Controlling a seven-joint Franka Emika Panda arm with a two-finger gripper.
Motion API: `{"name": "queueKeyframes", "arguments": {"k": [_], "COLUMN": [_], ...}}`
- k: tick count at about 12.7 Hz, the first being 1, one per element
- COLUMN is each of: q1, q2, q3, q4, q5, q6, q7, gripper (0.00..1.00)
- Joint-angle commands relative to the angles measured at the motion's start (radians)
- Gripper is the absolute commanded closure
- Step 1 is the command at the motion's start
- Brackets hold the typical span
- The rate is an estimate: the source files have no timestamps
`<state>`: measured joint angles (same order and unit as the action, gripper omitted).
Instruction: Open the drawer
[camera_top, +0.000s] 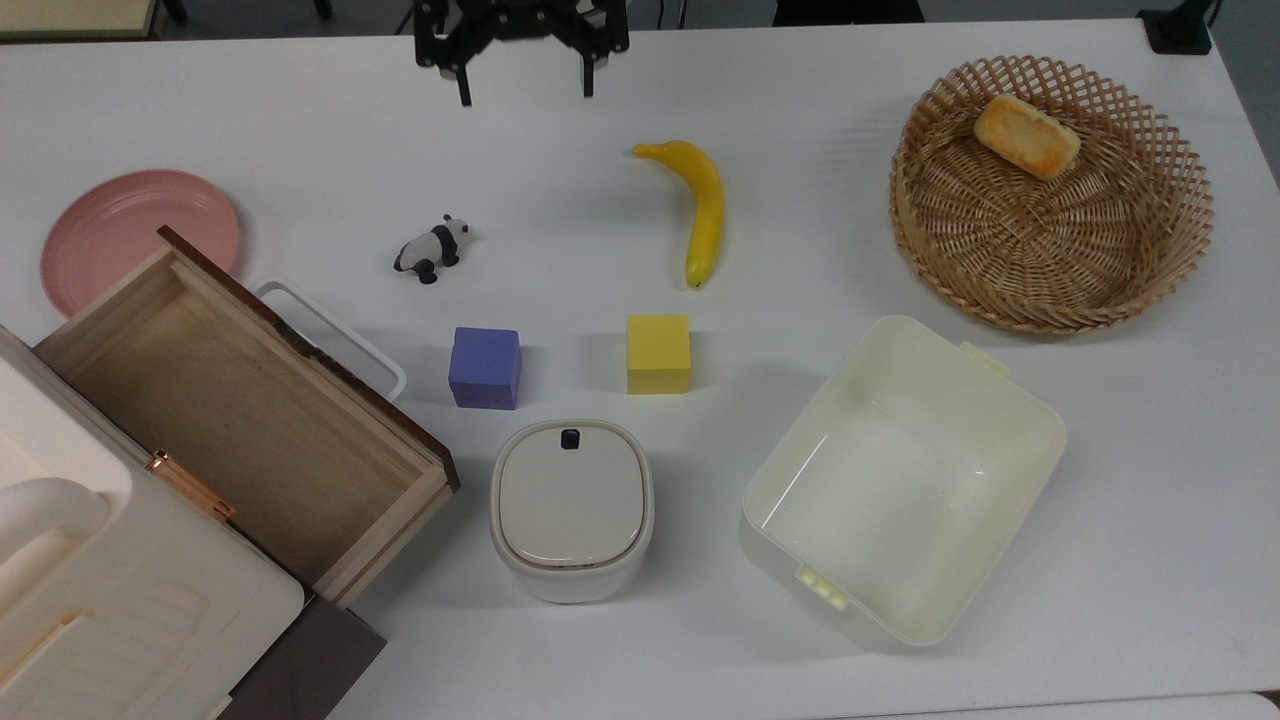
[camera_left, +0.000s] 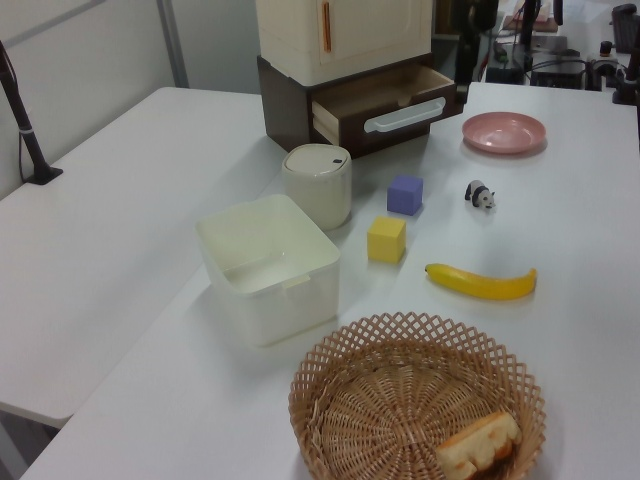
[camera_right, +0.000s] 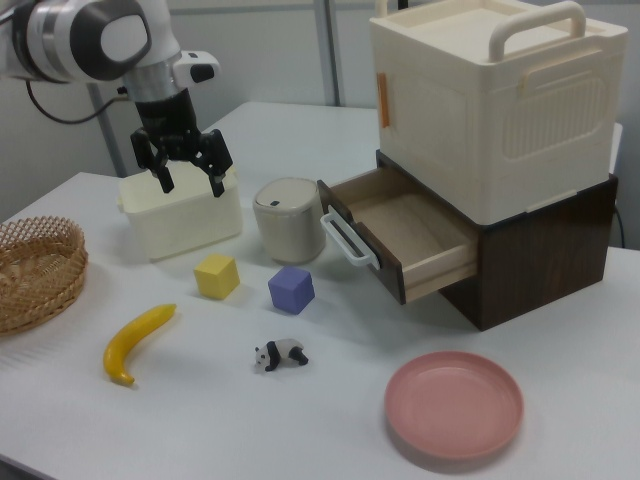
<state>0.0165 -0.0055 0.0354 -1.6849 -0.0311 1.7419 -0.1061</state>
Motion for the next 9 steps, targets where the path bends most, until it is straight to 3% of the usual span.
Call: {"name": "queueKeyframes", "arguments": {"k": [1, 3, 9], "q1": [-0.010, -0.003, -0.003], "q2": [-0.027, -0.021, -0.025], "q3": [-0.022, -0.014, -0.011], "q4": [0.004, 0.004, 0.013], "q5": [0.046, 0.042, 0.036], "q6": [-0.094, -0.104, -0.127], "q7": [0.061, 0.150, 0.143], "gripper": [0.00, 0.00, 0.00]}}
